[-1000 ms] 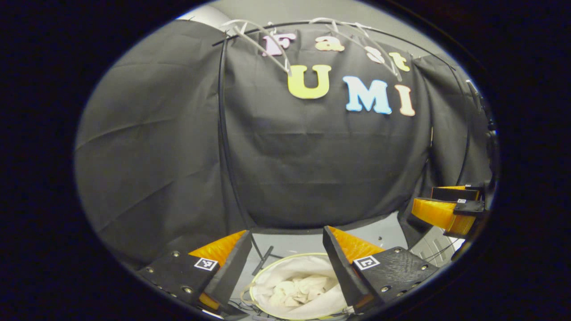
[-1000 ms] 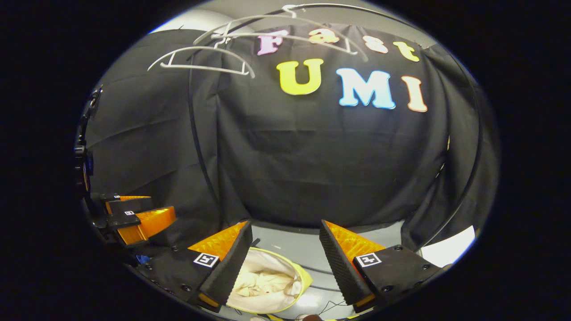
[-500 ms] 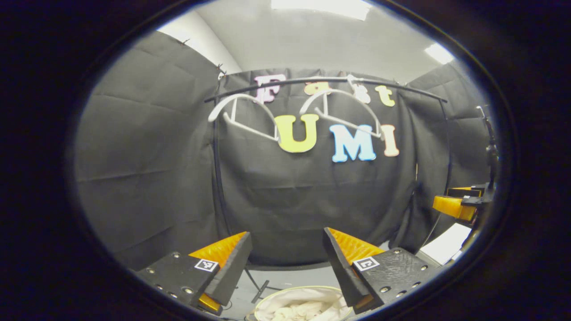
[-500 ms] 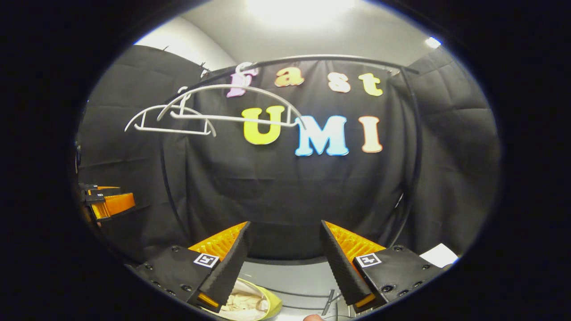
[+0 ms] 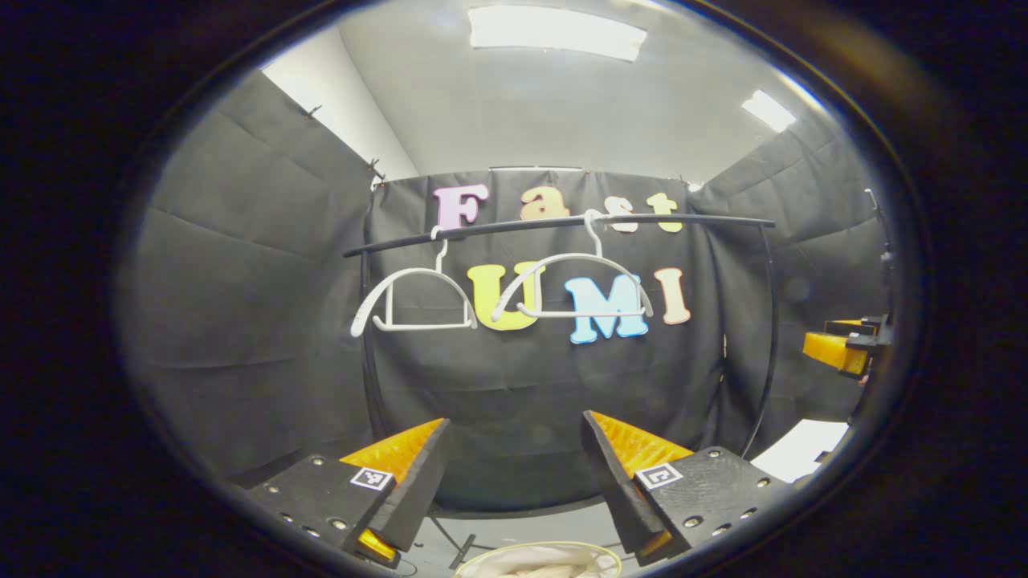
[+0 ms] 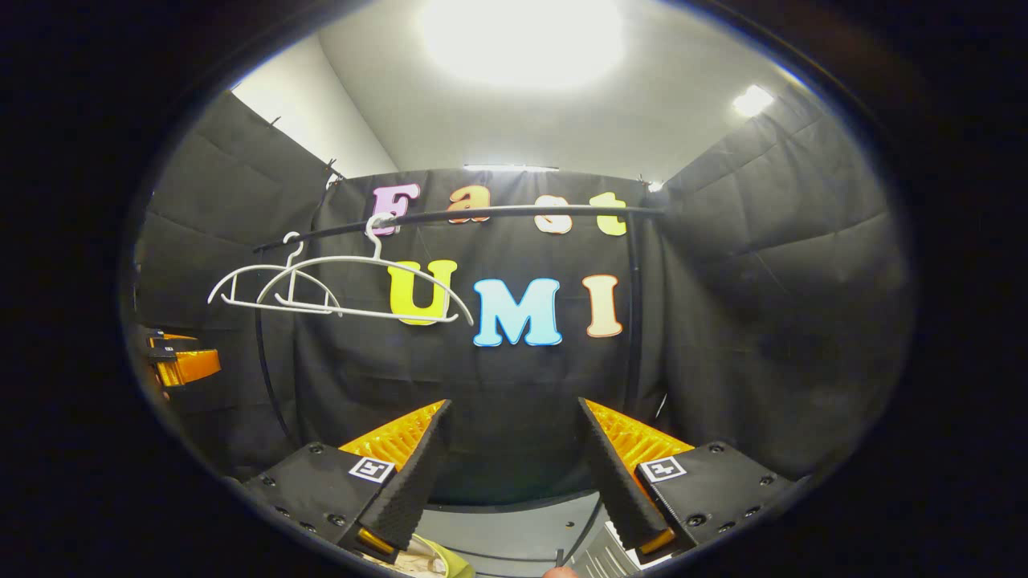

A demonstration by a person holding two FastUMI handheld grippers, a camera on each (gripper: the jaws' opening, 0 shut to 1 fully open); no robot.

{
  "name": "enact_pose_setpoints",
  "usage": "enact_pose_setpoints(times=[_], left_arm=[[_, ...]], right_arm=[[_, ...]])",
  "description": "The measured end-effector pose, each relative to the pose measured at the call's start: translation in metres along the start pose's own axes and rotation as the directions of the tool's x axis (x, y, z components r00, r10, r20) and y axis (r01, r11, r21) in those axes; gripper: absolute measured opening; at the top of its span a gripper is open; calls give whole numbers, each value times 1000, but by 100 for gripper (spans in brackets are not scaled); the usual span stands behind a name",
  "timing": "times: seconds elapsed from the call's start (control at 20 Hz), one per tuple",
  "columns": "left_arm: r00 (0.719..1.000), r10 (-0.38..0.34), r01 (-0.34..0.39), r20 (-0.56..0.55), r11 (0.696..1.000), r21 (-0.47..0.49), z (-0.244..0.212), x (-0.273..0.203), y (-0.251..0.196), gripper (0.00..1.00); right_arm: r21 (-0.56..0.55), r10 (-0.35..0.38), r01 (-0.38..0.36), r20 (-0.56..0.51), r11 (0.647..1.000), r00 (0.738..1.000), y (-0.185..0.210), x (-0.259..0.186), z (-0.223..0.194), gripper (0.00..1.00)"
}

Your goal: Grasp the clothes on the hanger with both hands and then place them into the laundry hamper below.

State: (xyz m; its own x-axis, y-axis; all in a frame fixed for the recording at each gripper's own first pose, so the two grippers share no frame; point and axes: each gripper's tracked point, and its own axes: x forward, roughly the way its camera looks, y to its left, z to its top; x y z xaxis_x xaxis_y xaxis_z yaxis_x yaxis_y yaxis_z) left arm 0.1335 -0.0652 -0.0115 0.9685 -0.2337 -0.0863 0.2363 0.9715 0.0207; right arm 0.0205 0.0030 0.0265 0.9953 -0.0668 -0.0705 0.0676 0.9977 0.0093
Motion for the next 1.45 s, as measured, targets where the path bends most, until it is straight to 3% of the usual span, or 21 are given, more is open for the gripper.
enact_pose_setpoints(times=[0.3, 0.7, 1.05, 1.45], left_arm=[[1000, 13, -13, 12, 1000, 10, 12, -38, -21, 94], [996, 86, -86, 27, 996, -1, 27, -88, -5, 93], [991, 133, -133, 17, 991, 13, 27, -108, 7, 92], [991, 135, -135, 9, 991, -5, 22, -101, 4, 92]], right_arm=[[29, -34, 33, 21, 999, 999, -37, -39, 11, 92], [39, -11, 10, 28, 999, 1000, -39, -66, 18, 95], [54, -27, 25, 35, 998, 999, -46, -74, 16, 95], [54, -59, 57, 35, 997, 998, -58, -71, 11, 95]])
